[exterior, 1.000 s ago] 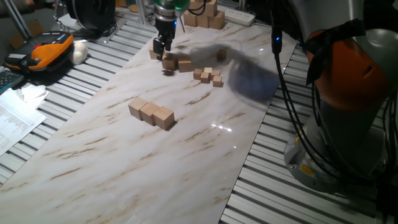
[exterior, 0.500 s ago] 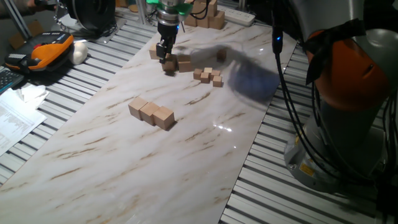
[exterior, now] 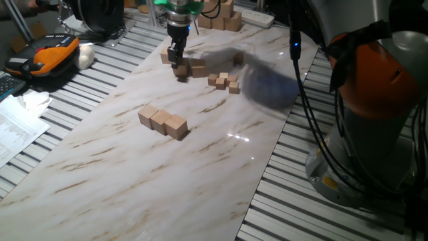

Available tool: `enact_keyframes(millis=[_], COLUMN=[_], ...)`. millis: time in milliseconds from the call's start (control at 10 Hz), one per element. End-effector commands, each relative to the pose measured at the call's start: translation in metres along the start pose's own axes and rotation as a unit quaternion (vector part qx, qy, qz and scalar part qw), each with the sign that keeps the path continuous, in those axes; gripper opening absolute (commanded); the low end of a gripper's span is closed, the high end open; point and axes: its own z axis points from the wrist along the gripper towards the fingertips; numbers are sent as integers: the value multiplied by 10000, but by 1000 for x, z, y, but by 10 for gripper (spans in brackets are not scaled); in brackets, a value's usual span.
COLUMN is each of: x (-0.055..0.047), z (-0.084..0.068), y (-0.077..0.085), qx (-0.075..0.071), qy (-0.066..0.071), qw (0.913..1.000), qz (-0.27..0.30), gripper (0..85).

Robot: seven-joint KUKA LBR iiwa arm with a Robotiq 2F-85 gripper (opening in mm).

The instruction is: Stack the blocks into a pyramid shape

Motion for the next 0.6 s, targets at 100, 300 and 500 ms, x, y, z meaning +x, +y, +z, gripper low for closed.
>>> enact_keyframes(millis=[100,300,500], x=[-5,-12,-16], z=[-5,-17,-23], y=[7,21,36], qx=[-10,-24,-26], qy=[47,122,141], qw=[9999,9994,9985], qz=[129,334,519], gripper=[0,0,0])
